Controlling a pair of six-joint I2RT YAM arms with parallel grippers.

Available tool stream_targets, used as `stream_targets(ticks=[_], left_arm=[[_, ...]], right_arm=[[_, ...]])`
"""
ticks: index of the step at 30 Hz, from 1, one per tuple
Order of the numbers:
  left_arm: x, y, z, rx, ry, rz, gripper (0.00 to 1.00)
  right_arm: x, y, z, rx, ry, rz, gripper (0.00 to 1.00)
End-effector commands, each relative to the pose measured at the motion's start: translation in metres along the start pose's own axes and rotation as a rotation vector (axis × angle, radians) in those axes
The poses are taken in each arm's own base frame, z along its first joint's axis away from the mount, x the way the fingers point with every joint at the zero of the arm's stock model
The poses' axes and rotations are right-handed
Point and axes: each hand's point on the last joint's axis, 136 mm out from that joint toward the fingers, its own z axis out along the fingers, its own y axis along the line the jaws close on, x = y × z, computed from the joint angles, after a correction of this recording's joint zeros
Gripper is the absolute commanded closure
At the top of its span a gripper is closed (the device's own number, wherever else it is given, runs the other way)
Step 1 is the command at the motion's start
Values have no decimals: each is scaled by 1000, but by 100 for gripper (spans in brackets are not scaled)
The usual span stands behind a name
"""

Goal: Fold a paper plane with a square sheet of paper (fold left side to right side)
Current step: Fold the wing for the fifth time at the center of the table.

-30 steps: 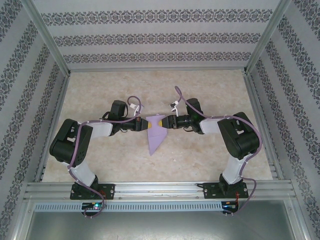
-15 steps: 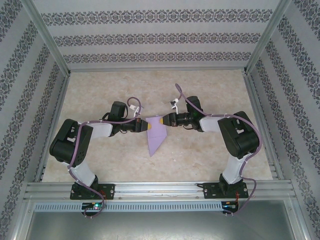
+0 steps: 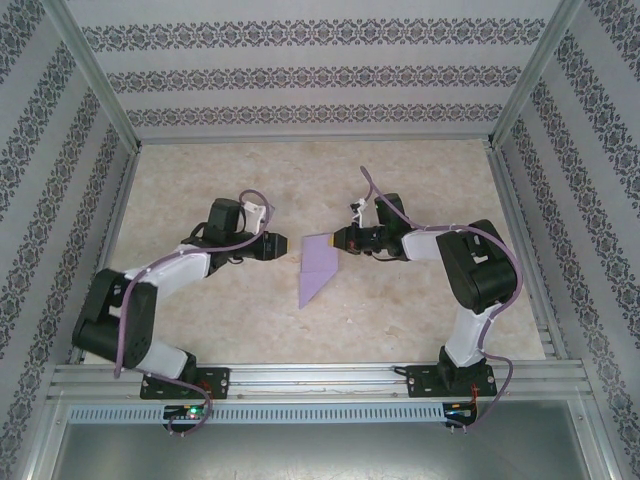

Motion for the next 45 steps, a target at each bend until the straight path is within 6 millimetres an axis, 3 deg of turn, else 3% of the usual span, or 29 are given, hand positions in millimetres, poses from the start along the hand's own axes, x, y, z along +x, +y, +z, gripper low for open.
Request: stream_targets(ticks=[1,12,22,35,45], left_arm=[[26,0,-9,-126,82,86,63],[70,-45,-2,-255,196,307,57],[95,-70,40,-338,292,474,53],[103,-58,73,-562,415,685,50],[108,-39,80,-691,457,766,48]], right_arm=[[-3,-5,-2,53,-6,108,100],[-2,-9,-4,99,-14,225,100],[-1,-10,-7,135,-20,234,100],[-2,-12,-5,144,-14,240,100],[2,-17,-3,151,-2,250,100]])
